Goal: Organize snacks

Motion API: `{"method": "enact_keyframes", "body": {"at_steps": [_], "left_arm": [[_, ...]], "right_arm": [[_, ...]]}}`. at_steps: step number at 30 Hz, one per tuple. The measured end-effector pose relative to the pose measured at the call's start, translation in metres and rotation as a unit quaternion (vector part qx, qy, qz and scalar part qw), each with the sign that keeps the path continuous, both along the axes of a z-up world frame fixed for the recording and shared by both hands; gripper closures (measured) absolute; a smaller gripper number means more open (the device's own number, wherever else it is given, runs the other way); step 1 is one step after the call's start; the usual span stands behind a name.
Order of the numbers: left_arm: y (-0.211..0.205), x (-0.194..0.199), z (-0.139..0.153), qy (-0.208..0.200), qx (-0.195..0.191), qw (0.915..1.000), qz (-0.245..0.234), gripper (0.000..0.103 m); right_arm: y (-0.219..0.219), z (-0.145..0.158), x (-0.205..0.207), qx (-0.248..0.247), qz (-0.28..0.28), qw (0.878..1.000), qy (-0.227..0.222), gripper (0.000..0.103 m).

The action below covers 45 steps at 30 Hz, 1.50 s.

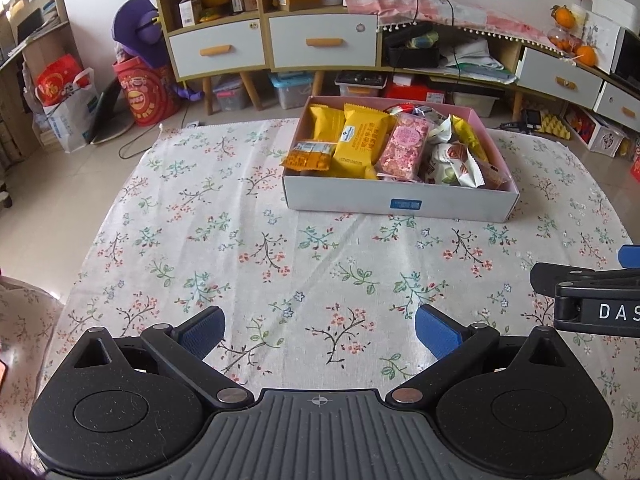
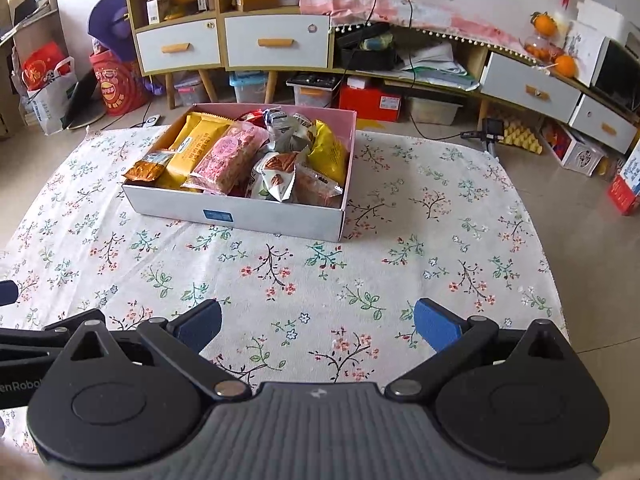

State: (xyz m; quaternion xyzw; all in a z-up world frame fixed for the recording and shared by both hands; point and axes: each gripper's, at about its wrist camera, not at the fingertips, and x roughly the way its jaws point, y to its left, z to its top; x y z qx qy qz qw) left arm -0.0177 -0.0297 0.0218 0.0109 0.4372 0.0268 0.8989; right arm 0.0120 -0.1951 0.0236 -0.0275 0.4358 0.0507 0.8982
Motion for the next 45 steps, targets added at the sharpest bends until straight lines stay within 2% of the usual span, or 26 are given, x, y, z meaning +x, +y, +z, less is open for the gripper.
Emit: {"method": "enact_keyframes", "body": {"at_steps": [45], "left_arm": [[-0.0005, -0.0001, 0.0007, 0.004, -0.005, 1.0000, -0.006, 0.001]], "right_arm": [[0.0017, 0.0000, 0.0007, -0.004, 0.007, 1.000, 0.005, 0.000]]}}
